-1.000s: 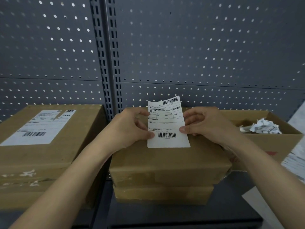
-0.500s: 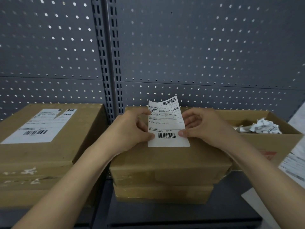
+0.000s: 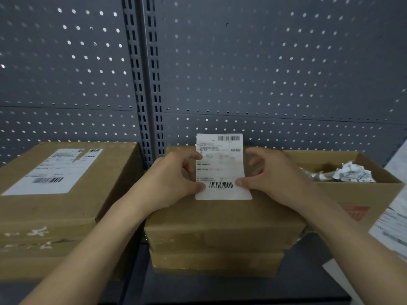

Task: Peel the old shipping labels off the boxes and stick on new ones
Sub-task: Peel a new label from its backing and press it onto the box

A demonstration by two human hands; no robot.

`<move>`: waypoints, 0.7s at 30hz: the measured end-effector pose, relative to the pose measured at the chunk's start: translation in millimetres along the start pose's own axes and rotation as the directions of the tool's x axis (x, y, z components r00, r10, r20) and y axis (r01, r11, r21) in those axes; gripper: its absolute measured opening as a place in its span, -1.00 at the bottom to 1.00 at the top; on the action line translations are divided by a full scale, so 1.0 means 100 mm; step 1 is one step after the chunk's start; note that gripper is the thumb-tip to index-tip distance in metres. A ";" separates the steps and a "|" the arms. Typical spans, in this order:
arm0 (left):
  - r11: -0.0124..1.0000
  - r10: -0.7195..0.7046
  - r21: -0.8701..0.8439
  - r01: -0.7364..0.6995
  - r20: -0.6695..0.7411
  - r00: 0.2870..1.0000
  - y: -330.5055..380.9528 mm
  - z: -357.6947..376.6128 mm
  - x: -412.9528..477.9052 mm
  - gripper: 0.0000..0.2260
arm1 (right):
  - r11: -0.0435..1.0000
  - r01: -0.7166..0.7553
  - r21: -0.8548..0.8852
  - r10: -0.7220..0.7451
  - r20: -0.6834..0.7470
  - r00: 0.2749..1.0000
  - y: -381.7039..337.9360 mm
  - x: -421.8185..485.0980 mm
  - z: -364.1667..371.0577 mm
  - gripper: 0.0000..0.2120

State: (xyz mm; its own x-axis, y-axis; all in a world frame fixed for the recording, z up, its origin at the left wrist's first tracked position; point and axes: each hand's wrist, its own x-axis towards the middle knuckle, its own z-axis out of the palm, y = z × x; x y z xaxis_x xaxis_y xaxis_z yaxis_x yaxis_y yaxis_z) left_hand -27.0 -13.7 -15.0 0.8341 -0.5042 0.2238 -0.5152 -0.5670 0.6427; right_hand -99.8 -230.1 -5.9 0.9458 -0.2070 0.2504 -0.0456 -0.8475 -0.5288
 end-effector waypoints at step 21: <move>0.913 0.001 0.405 -0.051 0.124 0.992 0.08 0.03 0.02 -0.43 | 0.976 0.119 -0.180 -0.089 0.170 0.982 0.13 -0.02 0.00 -0.57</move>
State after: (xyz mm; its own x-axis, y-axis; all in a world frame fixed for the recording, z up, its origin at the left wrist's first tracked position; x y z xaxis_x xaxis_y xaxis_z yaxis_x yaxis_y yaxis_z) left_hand -30.0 -21.4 -11.5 0.8029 -0.5814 0.1318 -0.5929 -0.7557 0.2781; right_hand -102.7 -240.2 -13.3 0.9869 -0.0453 0.1551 0.0104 -0.9402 -0.3405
